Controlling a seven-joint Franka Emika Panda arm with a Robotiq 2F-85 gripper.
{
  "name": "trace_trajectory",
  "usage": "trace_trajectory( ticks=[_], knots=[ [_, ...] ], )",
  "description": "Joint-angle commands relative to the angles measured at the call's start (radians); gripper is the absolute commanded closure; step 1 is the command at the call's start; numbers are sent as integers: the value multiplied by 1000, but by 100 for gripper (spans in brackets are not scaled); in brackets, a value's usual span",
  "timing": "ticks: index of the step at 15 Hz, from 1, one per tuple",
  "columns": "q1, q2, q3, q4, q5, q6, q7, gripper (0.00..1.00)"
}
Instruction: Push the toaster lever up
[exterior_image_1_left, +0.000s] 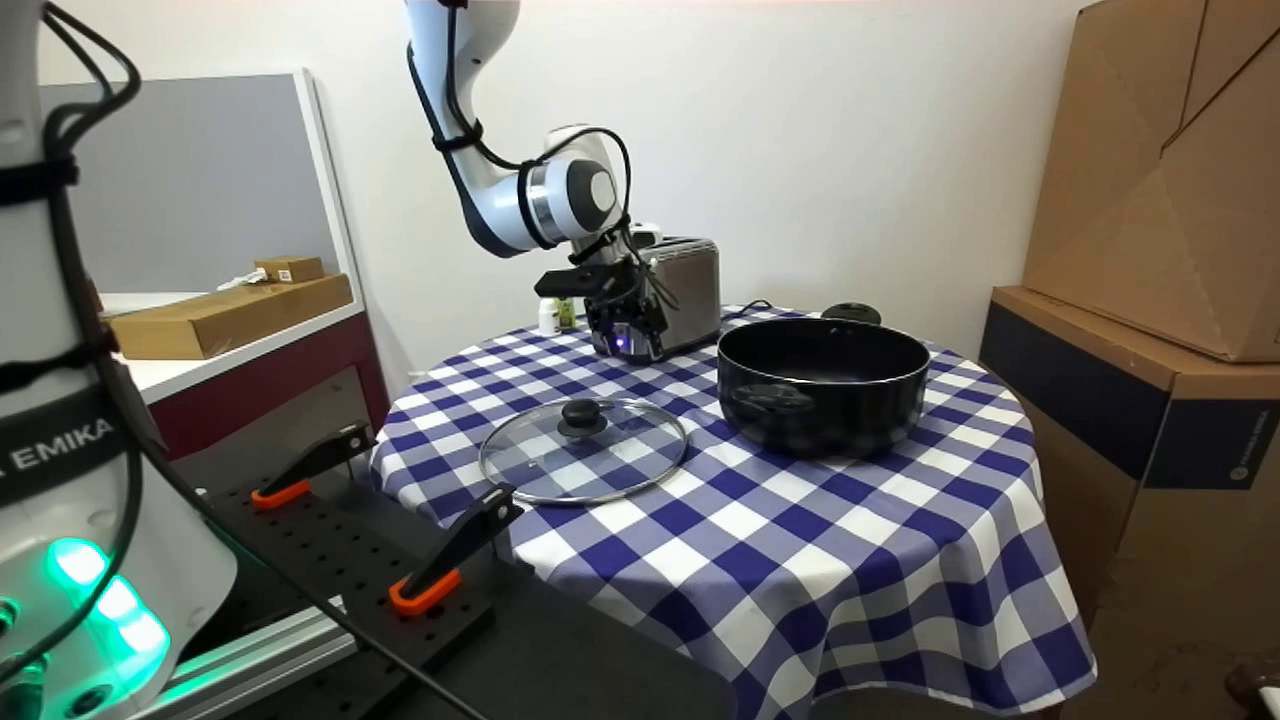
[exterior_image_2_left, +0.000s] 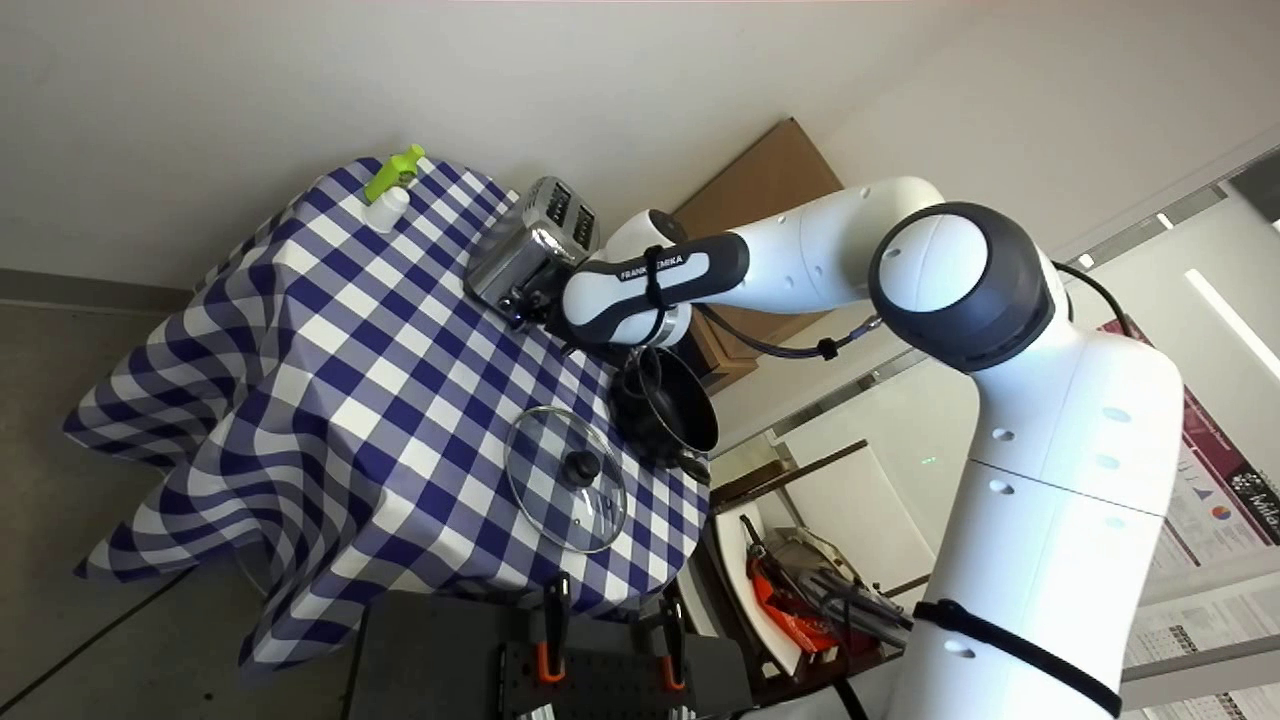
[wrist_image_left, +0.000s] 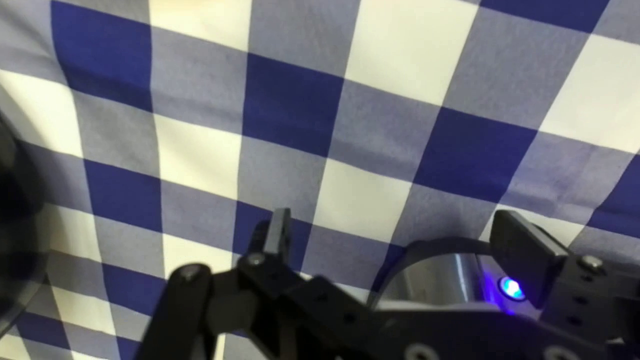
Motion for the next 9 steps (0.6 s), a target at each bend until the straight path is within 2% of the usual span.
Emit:
trace_trajectory(
  ticks=[1,5,9],
  knots=[
    [36,39,-31,21,26,73,9,0],
    [58,39,-52,1,45,129,1,0],
    [108,28,-103,-30,44,161,5,0]
  ],
)
